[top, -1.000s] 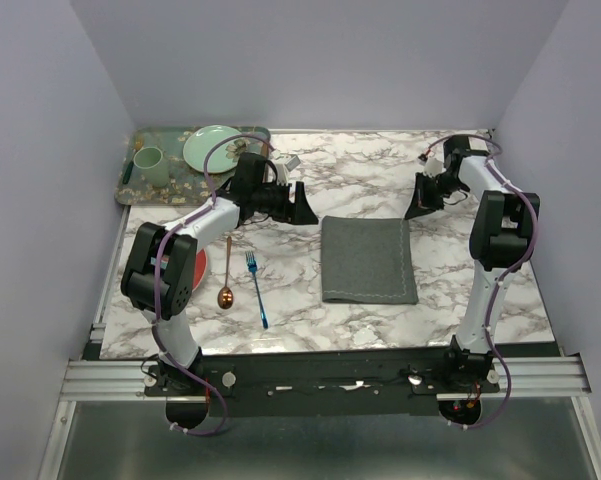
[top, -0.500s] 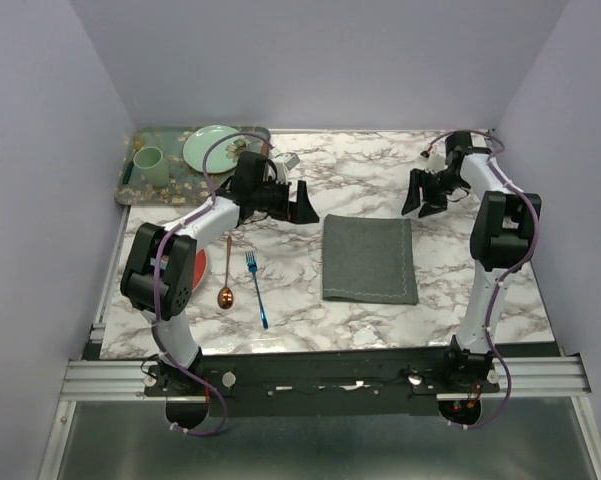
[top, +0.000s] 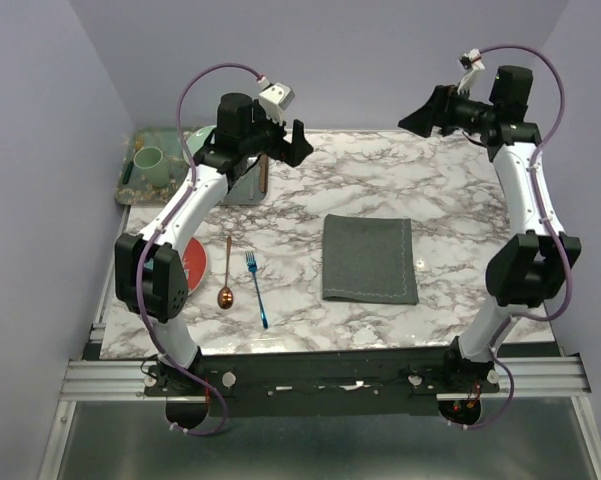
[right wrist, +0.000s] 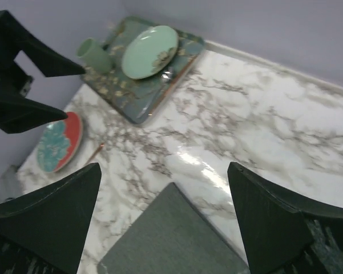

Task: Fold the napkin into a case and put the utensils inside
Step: Smooth out the square-folded napkin at the center of the board.

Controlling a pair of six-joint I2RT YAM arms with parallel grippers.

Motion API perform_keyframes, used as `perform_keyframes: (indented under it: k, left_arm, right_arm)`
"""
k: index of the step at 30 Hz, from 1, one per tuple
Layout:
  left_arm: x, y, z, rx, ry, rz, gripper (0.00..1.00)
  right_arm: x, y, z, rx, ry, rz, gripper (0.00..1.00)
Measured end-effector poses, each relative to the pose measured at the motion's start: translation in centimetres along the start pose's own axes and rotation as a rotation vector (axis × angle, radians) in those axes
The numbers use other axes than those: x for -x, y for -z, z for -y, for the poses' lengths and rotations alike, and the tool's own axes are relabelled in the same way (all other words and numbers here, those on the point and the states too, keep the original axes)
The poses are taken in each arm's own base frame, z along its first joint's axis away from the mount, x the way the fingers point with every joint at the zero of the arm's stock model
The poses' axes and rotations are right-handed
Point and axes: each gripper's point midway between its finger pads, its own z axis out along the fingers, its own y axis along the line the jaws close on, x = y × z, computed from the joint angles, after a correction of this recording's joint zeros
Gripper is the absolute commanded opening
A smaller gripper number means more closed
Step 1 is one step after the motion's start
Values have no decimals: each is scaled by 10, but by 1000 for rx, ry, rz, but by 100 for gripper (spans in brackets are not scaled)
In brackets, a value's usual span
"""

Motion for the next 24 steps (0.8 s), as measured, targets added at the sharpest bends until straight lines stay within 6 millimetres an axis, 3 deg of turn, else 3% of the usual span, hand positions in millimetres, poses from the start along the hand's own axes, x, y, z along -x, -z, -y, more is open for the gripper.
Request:
perform_keyframes:
  k: [3,5,9,12,14,17,24]
  left_arm:
    - [26,-13,12,-92,51,41,99]
    - [26,-23,20,-142,137,53,99]
    - [-18,-55,58,-278,404,-21,99]
    - [-74,-78,103,-376,585,-142,99]
    - [-107,-87,127,-416,688,-218,99]
    - [-134,-98,146,-451,798,-273,99]
    - [-148,-115,140,-468,933,-258,99]
  right_arm:
    - [-1,-21,-11,169,-102,-5,100]
    - [-54,-39,-6,221,-287,-105,100]
    - [-148,-51,-17,248,-579,-277,100]
    - [-207,-50,-31,237,-744,-390,100]
    - [-227,-49,-37,233,-788,-431,100]
    - [-236,-49,-34,217,-785,-440,100]
    - [-272,-54,0,55,-826,-487,100]
